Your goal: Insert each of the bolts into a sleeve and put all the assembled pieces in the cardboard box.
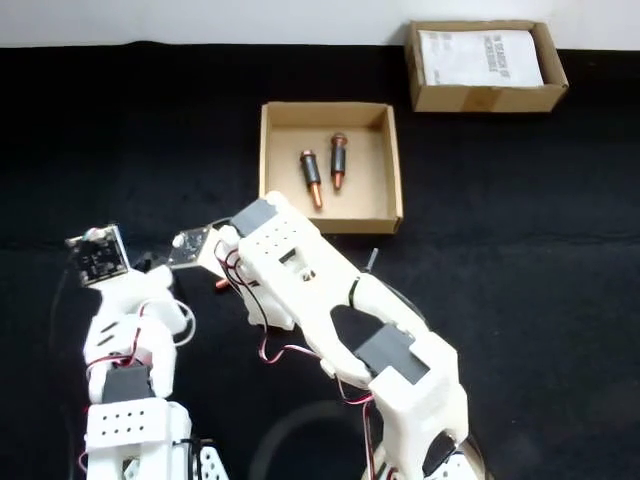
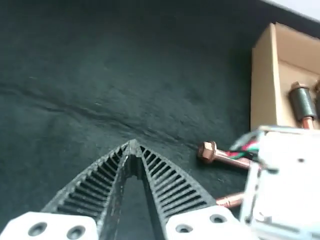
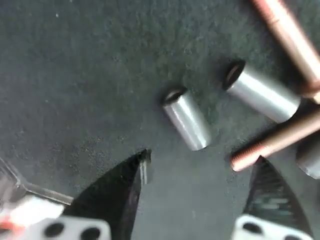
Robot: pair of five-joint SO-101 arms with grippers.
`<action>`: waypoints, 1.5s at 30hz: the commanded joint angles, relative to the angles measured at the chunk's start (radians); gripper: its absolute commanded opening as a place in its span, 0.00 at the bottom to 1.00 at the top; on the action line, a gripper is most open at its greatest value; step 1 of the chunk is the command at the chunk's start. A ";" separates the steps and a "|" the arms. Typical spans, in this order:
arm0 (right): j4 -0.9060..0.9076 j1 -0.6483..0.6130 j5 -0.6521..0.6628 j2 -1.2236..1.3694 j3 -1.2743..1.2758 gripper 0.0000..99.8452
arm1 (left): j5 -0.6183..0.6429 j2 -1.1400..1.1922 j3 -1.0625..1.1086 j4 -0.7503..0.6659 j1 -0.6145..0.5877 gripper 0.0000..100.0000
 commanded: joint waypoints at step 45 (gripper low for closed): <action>-0.189 0.039 0.014 0.163 -0.084 0.01 | 0.002 -0.234 0.025 0.305 -0.337 0.01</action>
